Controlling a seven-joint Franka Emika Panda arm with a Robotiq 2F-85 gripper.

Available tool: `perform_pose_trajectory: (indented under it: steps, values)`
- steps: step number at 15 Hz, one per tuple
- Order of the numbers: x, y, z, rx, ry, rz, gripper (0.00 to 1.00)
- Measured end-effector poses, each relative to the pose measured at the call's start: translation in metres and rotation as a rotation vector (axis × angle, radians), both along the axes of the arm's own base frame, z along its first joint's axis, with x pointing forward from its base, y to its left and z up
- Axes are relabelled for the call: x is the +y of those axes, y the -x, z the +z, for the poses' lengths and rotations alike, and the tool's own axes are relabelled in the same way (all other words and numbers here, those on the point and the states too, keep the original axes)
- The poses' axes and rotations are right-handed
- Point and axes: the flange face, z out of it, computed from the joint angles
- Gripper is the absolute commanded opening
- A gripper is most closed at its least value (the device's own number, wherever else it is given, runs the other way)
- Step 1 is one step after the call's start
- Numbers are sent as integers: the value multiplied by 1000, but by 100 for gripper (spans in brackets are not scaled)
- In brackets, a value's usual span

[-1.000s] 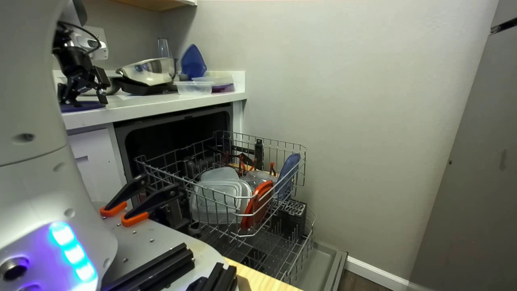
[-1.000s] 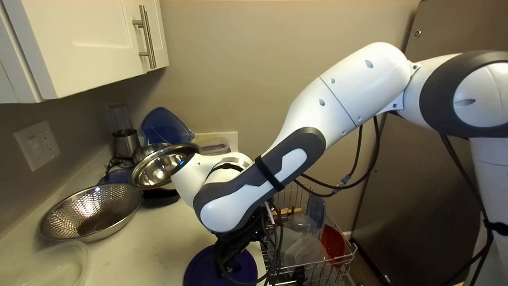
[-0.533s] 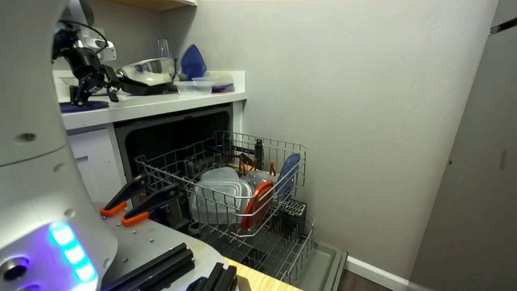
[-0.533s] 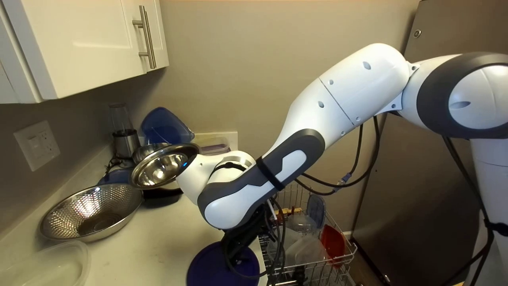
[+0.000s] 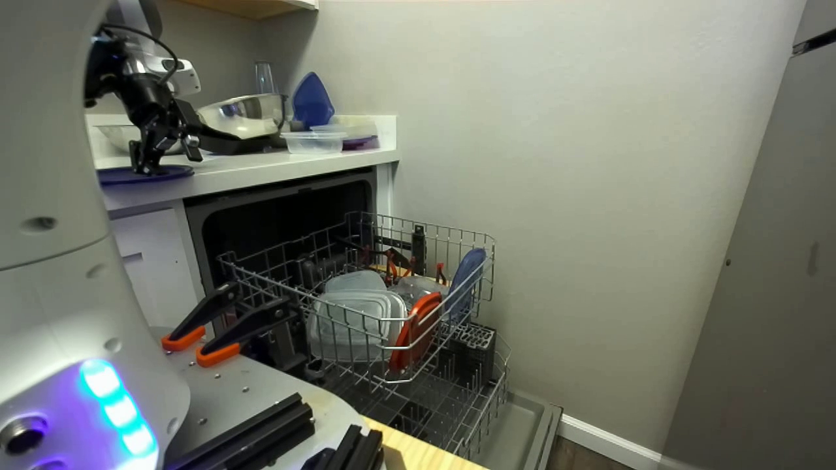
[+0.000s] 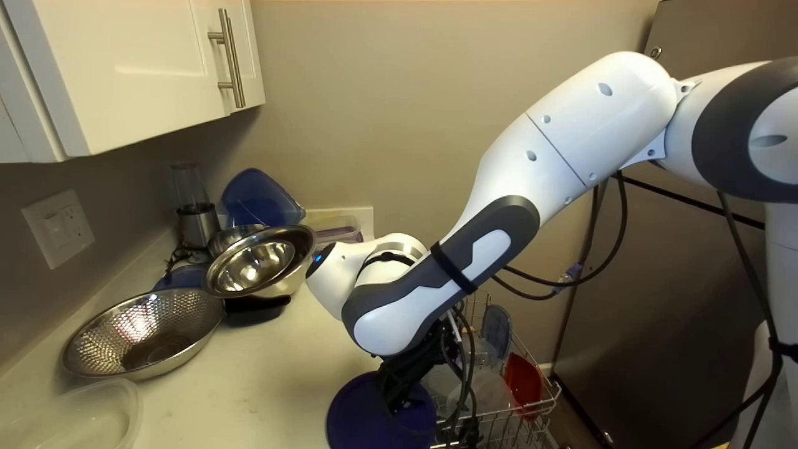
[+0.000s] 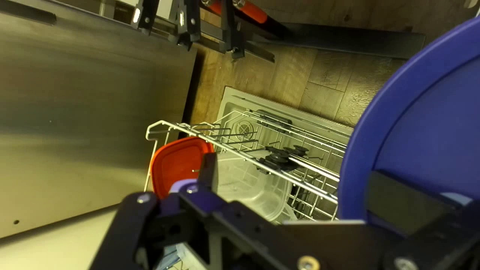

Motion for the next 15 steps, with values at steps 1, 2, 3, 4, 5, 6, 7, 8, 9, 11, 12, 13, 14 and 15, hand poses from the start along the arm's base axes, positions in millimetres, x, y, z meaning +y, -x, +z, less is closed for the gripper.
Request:
perform_pose_trajectory:
  steps: [1,2,3,4,5,6,7,8,9,11,12,13,14,15]
  values:
    - [-4,2,0,-4,4,-8,100]
    - [-6,3,1,-8,-2,-8,100]
    - [-6,4,2,-12,-13,-5,100]
    - [-3,5,4,-17,-24,-1,100]
    - [0,7,6,-24,-40,6,100]
    - [5,8,9,-31,-60,13,100]
    - [10,9,12,-40,-82,20,100]
    - [14,10,16,-48,-102,25,100]
    - [17,11,19,-55,-118,29,100]
    - [19,12,26,-66,-138,33,100]
    - [20,11,28,-70,-144,33,100]
    - [20,11,30,-72,-148,31,100]
    - [19,11,31,-73,-150,28,100]
    - [19,11,32,-72,-151,25,100]
